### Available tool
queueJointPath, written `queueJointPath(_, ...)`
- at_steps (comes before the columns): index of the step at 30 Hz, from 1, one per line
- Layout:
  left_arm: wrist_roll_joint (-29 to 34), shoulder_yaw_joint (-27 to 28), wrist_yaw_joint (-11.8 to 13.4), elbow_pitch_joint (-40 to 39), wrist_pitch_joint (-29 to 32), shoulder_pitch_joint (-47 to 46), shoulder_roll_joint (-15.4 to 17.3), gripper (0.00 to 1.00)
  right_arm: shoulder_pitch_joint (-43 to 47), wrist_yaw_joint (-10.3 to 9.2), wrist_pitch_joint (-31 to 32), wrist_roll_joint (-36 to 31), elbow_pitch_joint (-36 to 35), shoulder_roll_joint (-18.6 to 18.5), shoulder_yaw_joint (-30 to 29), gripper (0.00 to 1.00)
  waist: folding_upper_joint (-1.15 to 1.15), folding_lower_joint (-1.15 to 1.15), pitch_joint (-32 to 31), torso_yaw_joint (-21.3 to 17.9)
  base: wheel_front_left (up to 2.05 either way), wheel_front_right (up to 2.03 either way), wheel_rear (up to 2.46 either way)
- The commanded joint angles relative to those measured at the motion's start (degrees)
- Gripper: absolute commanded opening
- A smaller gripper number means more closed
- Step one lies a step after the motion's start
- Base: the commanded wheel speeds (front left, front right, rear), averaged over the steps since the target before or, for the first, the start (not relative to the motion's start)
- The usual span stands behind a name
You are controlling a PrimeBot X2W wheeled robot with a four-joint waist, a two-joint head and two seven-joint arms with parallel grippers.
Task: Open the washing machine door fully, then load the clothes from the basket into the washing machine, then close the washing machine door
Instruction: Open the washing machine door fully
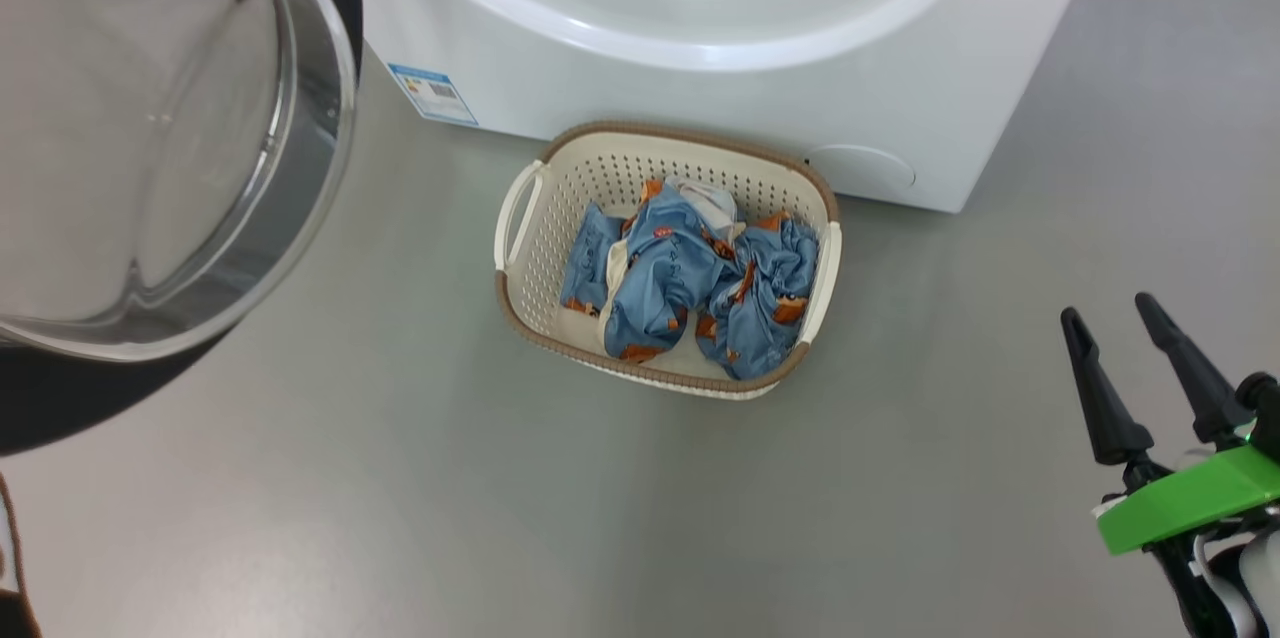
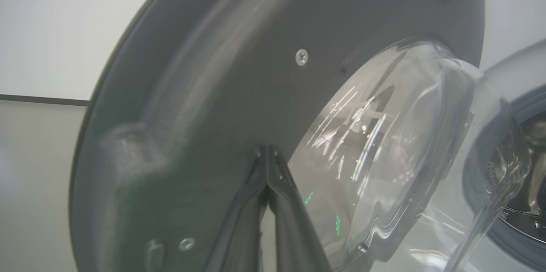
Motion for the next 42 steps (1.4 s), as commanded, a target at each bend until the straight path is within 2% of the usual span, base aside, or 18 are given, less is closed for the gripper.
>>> queueJointPath(1, 0.89, 2.52, 0.03, -0.14, -0.28, -1.51, 4.38, 0.0, -1.11, 0.33, -0.7, -0.2, -1.47, -1.53, 0.96, 1.0, 0.0, 0.0, 1.56, -0.07, 0.0, 0.0, 0.0)
queueJointPath(13, 5.23, 8.56, -1.43, 6.66, -0.28, -6.55, 8.02, 0.0, -2.78, 0.33, -0.7, -0.21, -1.6, -2.46, 1.09, 1.0, 0.0, 0.0, 3.88, -0.72, 0.0, 0.0, 0.0)
queueJointPath(20, 7.58, 9.65, -2.26, 8.17, -0.28, -7.48, 8.63, 0.0, -3.08, 0.33, -0.7, -0.23, -1.38, -2.23, 1.11, 1.0, 0.0, 0.0, 3.41, -0.99, 0.0, 0.0, 0.0)
queueJointPath(23, 7.87, 9.9, -2.48, 8.08, -0.28, -7.33, 8.3, 0.0, -3.05, 0.33, -0.7, -0.26, -1.31, -2.08, 0.95, 1.0, 0.0, 0.0, 2.88, -0.97, 0.0, 0.0, 0.0)
queueJointPath(30, 7.92, 9.28, -3.03, 4.67, -0.28, -3.88, 5.28, 0.0, -1.83, 0.33, -0.7, -0.19, -1.0, -1.11, 0.68, 1.0, 0.0, 0.0, -0.25, -0.63, 0.0, 0.0, 0.0)
queueJointPath(35, 6.99, 4.56, -3.07, 0.96, -0.28, 0.98, 3.49, 0.0, -0.66, 0.33, -0.7, -0.16, -0.73, 0.09, 0.64, 1.0, 0.0, 0.0, -3.09, -0.52, 0.0, 0.0, 0.0)
queueJointPath(40, 6.09, 0.48, -3.07, -3.04, -0.28, 5.71, 2.82, 0.37, 0.39, 0.33, -0.7, 0.03, -0.53, 0.93, 0.73, 1.0, 0.0, 0.0, -5.87, -0.55, 0.0, 0.0, 0.0)
queueJointPath(42, 5.6, -0.94, -3.08, -4.77, -0.28, 7.6, 2.13, 0.48, 0.97, 0.33, -0.7, 0.08, -0.44, 1.27, 0.69, 1.0, 0.0, 0.0, -6.97, -0.58, 0.0, 0.0, 0.0)
